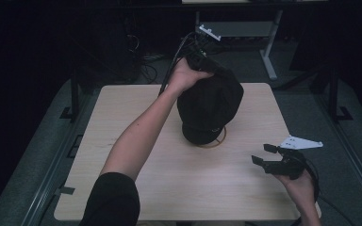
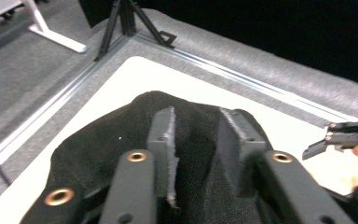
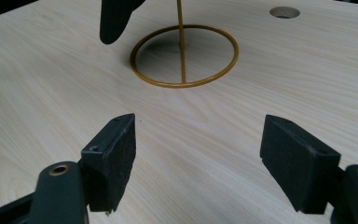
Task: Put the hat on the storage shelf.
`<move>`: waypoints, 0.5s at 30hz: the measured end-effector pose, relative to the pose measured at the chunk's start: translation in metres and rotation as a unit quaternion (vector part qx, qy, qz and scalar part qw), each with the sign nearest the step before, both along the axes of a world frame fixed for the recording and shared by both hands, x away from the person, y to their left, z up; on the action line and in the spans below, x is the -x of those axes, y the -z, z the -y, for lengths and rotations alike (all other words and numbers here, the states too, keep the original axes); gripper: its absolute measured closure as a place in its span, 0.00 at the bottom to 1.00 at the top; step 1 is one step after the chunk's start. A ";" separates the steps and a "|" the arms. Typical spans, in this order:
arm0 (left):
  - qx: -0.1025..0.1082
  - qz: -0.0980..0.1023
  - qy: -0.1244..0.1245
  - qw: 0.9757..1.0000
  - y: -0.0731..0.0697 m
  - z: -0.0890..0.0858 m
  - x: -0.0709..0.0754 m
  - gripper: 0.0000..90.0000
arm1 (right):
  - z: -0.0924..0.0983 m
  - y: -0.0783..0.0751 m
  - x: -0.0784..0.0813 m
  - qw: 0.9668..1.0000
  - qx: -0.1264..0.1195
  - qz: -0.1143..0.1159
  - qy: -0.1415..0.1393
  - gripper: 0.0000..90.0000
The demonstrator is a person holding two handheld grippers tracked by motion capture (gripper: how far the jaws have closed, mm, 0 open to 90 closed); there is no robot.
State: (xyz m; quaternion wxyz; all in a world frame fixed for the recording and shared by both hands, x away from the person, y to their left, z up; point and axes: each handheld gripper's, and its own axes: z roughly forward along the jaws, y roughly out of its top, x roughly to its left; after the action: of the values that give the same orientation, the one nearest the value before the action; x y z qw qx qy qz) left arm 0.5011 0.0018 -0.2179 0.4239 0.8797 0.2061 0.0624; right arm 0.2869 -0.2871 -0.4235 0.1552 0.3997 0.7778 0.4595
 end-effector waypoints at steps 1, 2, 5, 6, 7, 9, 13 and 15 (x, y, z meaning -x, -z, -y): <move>-0.002 0.004 -0.003 1.000 0.000 0.001 0.001 0.70 | 0.000 0.000 0.000 1.000 -0.001 0.001 0.001 0.29; -0.004 0.005 -0.003 1.000 -0.001 0.001 0.002 0.69 | 0.001 0.000 0.000 1.000 -0.002 0.000 0.003 0.29; 0.002 0.008 -0.003 1.000 -0.003 -0.002 0.003 0.64 | 0.000 0.001 -0.001 1.000 -0.002 -0.003 0.003 0.29; 0.006 0.005 -0.006 1.000 -0.004 -0.003 0.003 0.63 | 0.000 0.002 -0.001 1.000 0.002 -0.003 0.003 0.29; 0.005 0.006 -0.007 1.000 -0.005 -0.004 0.004 0.62 | 0.000 0.002 -0.001 1.000 0.002 -0.004 0.003 0.29; 0.003 0.011 -0.009 1.000 -0.006 -0.006 0.005 0.61 | -0.001 0.003 -0.001 1.000 0.004 -0.005 0.002 0.29; 0.003 0.012 -0.009 1.000 -0.008 -0.010 0.009 0.58 | -0.001 0.005 -0.002 1.000 0.005 -0.008 0.003 0.28; -0.001 0.011 -0.010 1.000 -0.008 -0.012 0.010 0.57 | -0.001 0.005 -0.002 1.000 0.004 -0.009 0.002 0.28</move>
State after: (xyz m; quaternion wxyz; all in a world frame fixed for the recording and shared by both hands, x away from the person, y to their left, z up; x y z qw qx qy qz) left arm 0.4909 0.0138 -0.2094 0.4250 0.8771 0.2103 0.0766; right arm 0.2888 -0.2861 -0.4288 0.1505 0.4052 0.7801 0.4524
